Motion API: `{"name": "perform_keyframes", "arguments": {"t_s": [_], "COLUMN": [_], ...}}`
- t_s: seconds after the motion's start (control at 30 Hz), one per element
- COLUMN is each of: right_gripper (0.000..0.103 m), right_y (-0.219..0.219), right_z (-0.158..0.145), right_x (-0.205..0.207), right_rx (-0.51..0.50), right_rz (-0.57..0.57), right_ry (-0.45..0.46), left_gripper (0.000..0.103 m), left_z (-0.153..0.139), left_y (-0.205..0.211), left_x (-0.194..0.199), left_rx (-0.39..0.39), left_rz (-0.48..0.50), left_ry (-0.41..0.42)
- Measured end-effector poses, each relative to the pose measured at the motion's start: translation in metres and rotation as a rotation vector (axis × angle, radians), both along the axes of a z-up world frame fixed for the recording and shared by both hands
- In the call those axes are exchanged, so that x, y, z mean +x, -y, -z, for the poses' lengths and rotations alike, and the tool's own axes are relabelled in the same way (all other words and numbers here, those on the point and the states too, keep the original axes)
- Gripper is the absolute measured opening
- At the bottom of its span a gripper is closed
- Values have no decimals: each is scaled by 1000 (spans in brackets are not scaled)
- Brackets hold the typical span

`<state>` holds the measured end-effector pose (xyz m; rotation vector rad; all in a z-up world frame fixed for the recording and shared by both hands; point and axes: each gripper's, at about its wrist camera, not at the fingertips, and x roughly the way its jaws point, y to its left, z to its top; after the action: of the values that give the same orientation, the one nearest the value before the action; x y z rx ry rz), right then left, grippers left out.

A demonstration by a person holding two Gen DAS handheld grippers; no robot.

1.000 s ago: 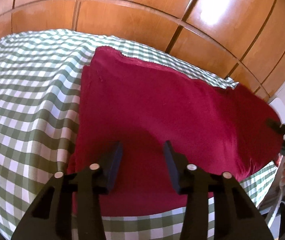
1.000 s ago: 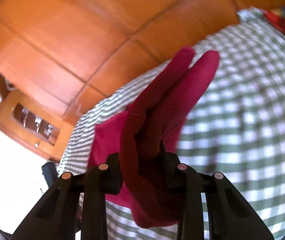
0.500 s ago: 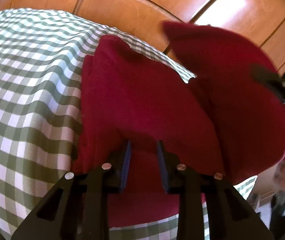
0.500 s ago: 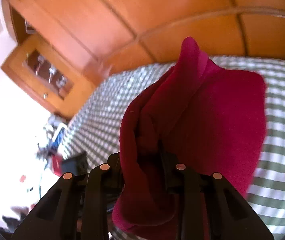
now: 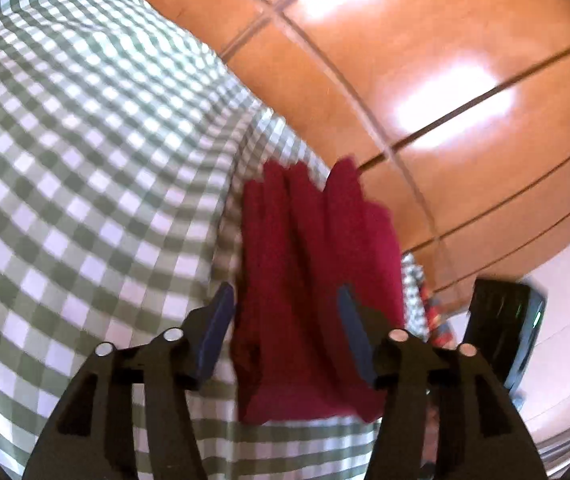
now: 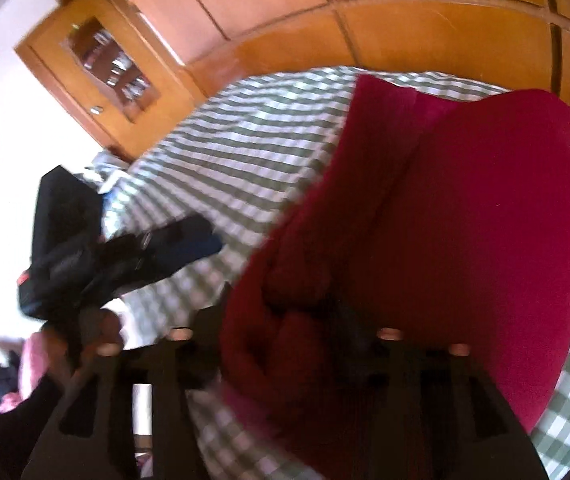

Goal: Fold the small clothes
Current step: 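Grasp the sweater edge with the right gripper while the left gripper grasps it too, lift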

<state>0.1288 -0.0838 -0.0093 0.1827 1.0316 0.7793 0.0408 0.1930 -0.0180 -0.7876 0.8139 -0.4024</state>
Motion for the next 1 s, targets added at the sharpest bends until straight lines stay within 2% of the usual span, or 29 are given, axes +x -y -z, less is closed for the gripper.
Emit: {"name": "perform_keyframes", "arguments": {"t_s": [0.1,0.2,0.4,0.53,0.6,0.63,0.67,0.73,0.83,0.9,0.97,1.0], "right_gripper": [67,67,67,67,67,67,67,67,67,67,67,67], "right_y": [12,36,88,96,95,92,86,78,69,61,55,52], "right_z": [-13,-21,-12,-3,0,1,2,6,8,15,22,25], "right_x": [-16,-35,-64,-71,-72,-71,-66,-62,-65,-68,-67,-66], "right_rx": [69,82,-14,-80,-101,-110,-118,-137,-152,-173,-194,-208], "right_rz": [-8,32,183,227,233,231,230,226,200,175,166,164], "right_ry": [10,22,46,62,74,78,80,83,98,97,92,97], "left_gripper": [63,69,70,69,52,30,24,20,18,18,19,19], "left_z": [-15,-23,-15,-2,0,-1,-3,-7,-17,-14,2,8], "left_y": [0,10,44,64,69,71,72,70,59,49,44,42], "left_x": [11,29,72,87,90,89,87,82,61,48,50,52], "left_rx": [-41,-39,16,59,72,111,127,136,180,224,257,249], "left_rz": [26,79,192,230,226,220,217,198,158,126,111,105], "left_ry": [31,35,-41,-119,-129,-127,-120,-94,-51,-66,-112,-130]}}
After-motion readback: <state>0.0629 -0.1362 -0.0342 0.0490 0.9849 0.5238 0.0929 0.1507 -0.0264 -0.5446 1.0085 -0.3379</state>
